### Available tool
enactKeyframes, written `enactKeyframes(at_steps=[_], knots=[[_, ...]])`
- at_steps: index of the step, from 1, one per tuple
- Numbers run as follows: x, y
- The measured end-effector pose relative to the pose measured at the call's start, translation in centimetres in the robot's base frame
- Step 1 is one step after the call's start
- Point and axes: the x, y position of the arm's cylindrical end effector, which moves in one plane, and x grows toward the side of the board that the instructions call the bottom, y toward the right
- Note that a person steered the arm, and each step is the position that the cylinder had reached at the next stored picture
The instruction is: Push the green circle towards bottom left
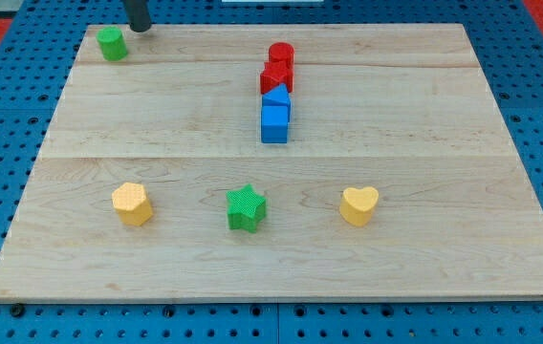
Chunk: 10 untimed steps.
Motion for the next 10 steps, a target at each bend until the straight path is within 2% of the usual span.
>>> enactKeyframes(at_steps=[1, 2, 4, 5, 6, 8, 10], knots=[[2.1, -2.2], [6.2, -2.9], [18.2, -2.9], [19.9, -3.0], [17.2, -4.0], [25.3, -5.4], [26.0, -9.1]])
